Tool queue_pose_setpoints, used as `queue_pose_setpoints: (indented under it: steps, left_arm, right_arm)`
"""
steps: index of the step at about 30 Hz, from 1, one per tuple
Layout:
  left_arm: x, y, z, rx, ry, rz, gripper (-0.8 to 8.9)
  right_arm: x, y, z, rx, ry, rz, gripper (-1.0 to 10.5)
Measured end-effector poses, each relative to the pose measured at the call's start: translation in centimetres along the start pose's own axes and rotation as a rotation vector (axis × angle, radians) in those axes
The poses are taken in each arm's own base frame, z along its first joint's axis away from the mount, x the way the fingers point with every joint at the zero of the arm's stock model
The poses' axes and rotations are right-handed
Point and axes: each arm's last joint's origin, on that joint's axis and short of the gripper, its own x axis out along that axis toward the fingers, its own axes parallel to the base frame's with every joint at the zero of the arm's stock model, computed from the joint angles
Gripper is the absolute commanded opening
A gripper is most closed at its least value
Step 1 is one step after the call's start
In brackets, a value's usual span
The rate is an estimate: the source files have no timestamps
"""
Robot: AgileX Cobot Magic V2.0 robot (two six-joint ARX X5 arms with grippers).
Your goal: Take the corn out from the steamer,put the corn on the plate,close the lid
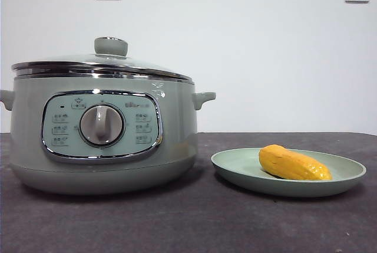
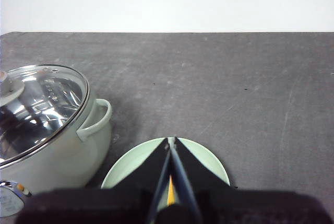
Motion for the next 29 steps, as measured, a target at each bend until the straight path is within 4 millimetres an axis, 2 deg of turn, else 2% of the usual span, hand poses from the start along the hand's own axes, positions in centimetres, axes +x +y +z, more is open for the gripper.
queue_pose_setpoints:
  steps: [19,25,29]
  left_arm:
    - [0.00,0.00,0.00,-0.006,0.000,0.000,-0.03]
    - [0.00,0.00,0.00,-0.006,0.000,0.000,-0.03]
    - [0.00,0.00,0.00,-0.006,0.000,0.000,-0.03]
  right_arm:
    - [0.00,0.00,-0.03,0.000,0.003,0.000,0.0]
    - [-0.03,-0.05,-0.57,-0.005,0.059,-0.005,0.0]
    - [-0.67,-0.28,-0.61,-0.036,0.039,-0.031,0.0]
